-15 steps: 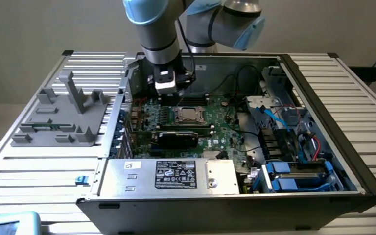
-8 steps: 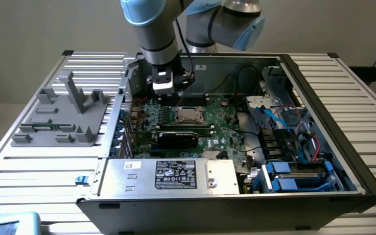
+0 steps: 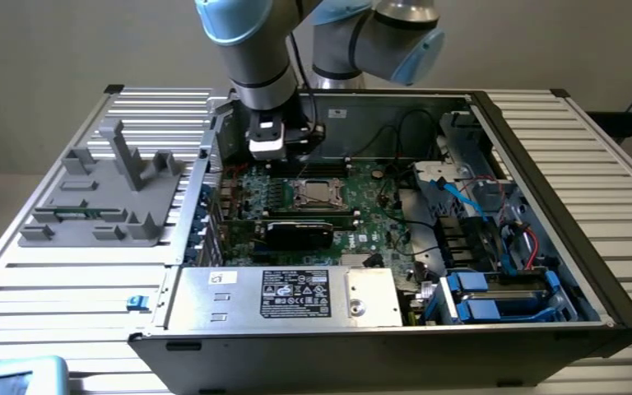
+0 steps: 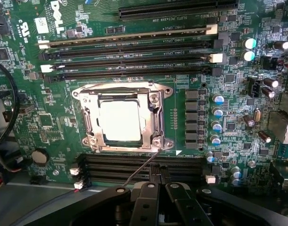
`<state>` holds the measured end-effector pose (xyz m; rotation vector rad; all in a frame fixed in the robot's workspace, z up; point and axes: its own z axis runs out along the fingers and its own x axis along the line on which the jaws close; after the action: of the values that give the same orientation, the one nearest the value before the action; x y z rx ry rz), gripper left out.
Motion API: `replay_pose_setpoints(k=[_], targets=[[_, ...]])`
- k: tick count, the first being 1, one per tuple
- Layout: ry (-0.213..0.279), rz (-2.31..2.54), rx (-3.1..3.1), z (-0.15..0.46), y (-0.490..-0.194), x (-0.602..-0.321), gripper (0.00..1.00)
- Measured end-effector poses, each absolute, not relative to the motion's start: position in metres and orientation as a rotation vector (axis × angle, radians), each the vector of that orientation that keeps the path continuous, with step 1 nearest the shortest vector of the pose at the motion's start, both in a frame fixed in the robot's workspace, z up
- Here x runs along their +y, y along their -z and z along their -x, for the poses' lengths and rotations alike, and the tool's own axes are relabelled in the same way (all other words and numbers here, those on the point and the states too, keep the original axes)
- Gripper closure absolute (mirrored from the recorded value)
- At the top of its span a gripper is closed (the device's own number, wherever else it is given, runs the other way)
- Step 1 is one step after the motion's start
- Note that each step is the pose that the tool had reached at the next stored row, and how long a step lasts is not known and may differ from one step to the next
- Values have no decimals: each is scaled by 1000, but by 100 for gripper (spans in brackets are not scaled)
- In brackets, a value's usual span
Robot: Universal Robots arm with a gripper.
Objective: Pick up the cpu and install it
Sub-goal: 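Install the first cpu locking lever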
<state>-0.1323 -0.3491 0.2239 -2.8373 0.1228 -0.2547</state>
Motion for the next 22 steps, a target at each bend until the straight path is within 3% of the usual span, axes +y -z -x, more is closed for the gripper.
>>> replay_pose_setpoints(k=[22], targets=[[274, 2774, 333, 135, -213, -348, 89]])
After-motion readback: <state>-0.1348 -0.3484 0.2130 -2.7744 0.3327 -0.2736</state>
